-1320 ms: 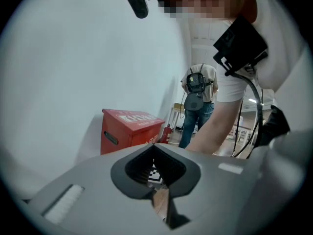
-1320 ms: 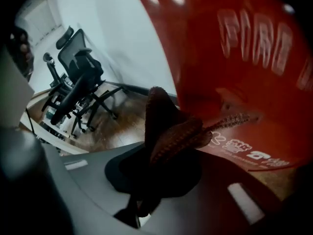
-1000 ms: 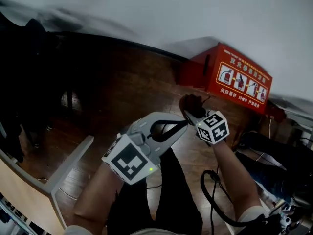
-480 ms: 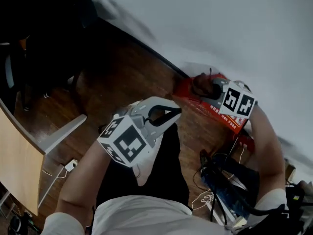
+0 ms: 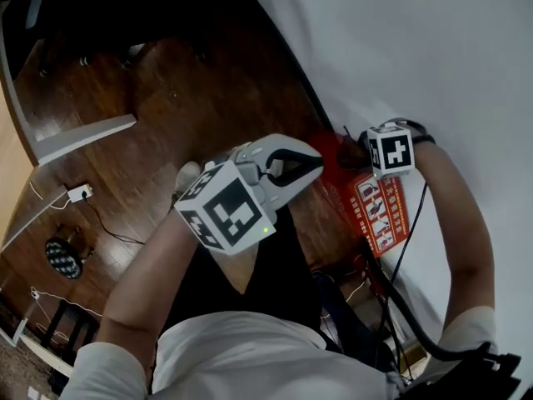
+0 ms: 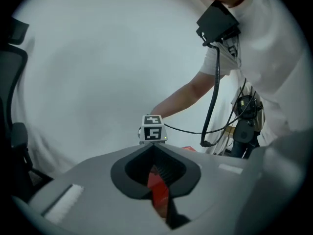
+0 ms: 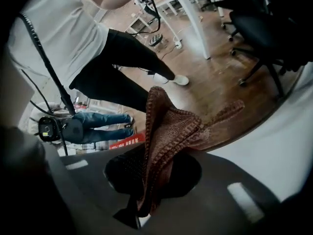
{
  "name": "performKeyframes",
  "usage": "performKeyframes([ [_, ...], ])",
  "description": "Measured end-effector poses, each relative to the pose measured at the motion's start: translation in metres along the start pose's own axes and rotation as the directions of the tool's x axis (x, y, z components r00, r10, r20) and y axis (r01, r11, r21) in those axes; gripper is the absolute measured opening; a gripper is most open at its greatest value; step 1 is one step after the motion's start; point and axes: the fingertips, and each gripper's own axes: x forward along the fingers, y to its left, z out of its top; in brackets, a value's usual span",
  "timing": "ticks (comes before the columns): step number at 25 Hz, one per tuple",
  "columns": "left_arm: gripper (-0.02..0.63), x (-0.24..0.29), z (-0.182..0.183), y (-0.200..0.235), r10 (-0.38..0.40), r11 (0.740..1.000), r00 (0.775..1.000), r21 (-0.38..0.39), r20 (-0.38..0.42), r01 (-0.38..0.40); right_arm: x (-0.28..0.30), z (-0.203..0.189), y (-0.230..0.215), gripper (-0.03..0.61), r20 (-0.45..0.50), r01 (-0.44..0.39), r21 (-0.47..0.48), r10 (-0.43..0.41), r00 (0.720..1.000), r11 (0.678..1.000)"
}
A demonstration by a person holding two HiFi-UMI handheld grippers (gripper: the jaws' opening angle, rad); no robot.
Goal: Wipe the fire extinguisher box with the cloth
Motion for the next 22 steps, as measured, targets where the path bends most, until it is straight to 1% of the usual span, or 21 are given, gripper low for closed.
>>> performKeyframes([
  [2,0.0,0.008,-0.009,0.002,0.027,0.999,1.0,-0.024,0.003,-0.027,0.023,-0.014,-0.003,0.052,-0.049,-0.063,-0.015,0.063,0.997,0.998],
  [4,0.0,0.011,-0.015,0.01,0.062,0.997,0.998,-0.051,0.01,-0.061,0.04,-0.022,-0.014,0.052,-0.088,-0.096,-0.041,0.092,0.992,0.995],
  [7,0.0,0.016,-0.03,0.017,0.103,0.991,0.995,-0.082,-0.002,-0.103,0.069,-0.021,-0.029,0.052,-0.109,-0.146,-0.095,0.135,0.985,0.985],
  [9,0.0,0.025,-0.041,0.021,0.111,0.989,0.994,-0.094,-0.011,-0.111,0.092,-0.026,-0.03,0.052,-0.113,-0.189,-0.101,0.177,0.978,0.977],
  [10,0.0,0.029,-0.045,0.023,0.11,0.989,0.994,-0.1,-0.009,-0.111,0.101,-0.031,-0.032,0.052,-0.123,-0.199,-0.097,0.187,0.975,0.975],
  [12,0.0,0.031,-0.051,0.028,0.113,0.988,0.994,-0.108,-0.004,-0.113,0.116,-0.039,-0.045,0.052,-0.145,-0.186,-0.094,0.171,0.975,0.978],
  [14,0.0,0.029,-0.062,0.033,0.126,0.985,0.992,-0.114,-0.012,-0.126,0.135,-0.034,-0.061,0.052,-0.14,-0.186,-0.095,0.172,0.975,0.978],
  [18,0.0,0.035,-0.088,0.042,0.149,0.978,0.989,-0.144,-0.022,-0.151,0.174,-0.031,-0.079,0.052,-0.173,-0.245,-0.096,0.227,0.959,0.965],
  [22,0.0,0.041,-0.109,0.059,0.163,0.973,0.986,-0.159,-0.032,-0.166,0.21,-0.034,-0.113,0.052,-0.207,-0.264,-0.093,0.24,0.948,0.96],
])
